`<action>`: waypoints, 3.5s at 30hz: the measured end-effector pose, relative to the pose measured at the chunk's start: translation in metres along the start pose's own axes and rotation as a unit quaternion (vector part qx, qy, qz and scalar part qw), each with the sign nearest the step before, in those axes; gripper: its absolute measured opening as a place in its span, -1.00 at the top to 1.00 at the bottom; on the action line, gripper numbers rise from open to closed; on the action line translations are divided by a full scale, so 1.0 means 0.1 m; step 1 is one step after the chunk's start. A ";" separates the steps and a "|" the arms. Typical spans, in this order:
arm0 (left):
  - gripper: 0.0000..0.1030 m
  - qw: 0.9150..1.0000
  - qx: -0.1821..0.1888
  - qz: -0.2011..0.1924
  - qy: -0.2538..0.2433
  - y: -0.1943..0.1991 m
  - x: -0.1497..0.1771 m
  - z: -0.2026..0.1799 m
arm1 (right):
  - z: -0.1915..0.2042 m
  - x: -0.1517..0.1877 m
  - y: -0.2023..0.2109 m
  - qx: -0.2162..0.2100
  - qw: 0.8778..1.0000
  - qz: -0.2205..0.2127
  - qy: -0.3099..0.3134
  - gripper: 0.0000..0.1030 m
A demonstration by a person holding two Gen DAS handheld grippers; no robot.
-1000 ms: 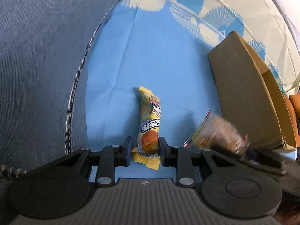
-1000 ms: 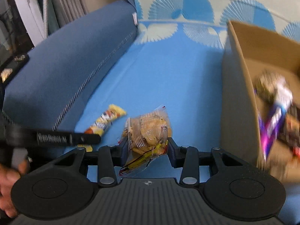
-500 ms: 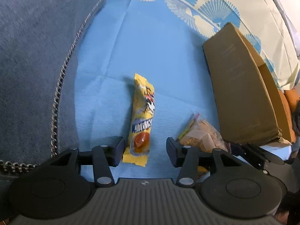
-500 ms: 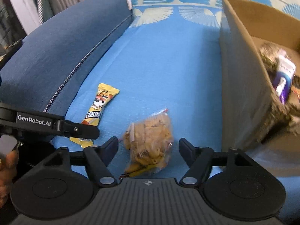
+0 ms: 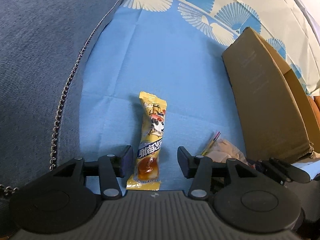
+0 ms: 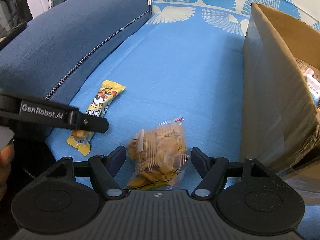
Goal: Organize snacks
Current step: 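Hold the yellow cartoon bar with the left tool while the right tool holds the biscuit bag, then carry the yellow bar with the left tool while the right tool carries the biscuit bag to the box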
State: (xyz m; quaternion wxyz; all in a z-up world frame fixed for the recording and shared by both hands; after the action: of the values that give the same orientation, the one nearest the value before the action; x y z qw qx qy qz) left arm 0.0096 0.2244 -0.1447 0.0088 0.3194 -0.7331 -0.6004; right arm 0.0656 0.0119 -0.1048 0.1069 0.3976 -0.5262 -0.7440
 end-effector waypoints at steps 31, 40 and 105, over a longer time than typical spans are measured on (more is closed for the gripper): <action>0.58 0.998 -0.038 -0.018 -0.038 -0.02 0.05 -0.13 | 0.05 0.00 0.05 0.015 0.999 -0.033 0.005 -0.10; 0.57 0.998 -0.042 -0.007 -0.041 -0.06 0.02 -0.15 | 0.06 0.01 -0.08 0.019 1.000 -0.002 -0.001 -0.14; 0.59 0.984 -0.023 -0.173 -0.036 0.93 -0.38 -1.31 | -0.78 -0.25 1.34 -0.034 0.954 -0.264 -0.135 -0.05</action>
State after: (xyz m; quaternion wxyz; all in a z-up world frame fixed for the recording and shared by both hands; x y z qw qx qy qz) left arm 0.0493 0.1347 -0.0113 -0.1144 0.4189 -0.6527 -0.6208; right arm 0.1029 -0.0847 0.0132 -0.1517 0.4146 -0.3865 -0.8098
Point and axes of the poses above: each gripper's, at about its wrist camera, not at the fingertips, and y roughly against the way its jaws point, z to its left, x to its underside, the point moved 1 cm from there along -y, roughly the way its jaws point, and after that the axes turned 7 degrees about z, right-handed, at the moved point
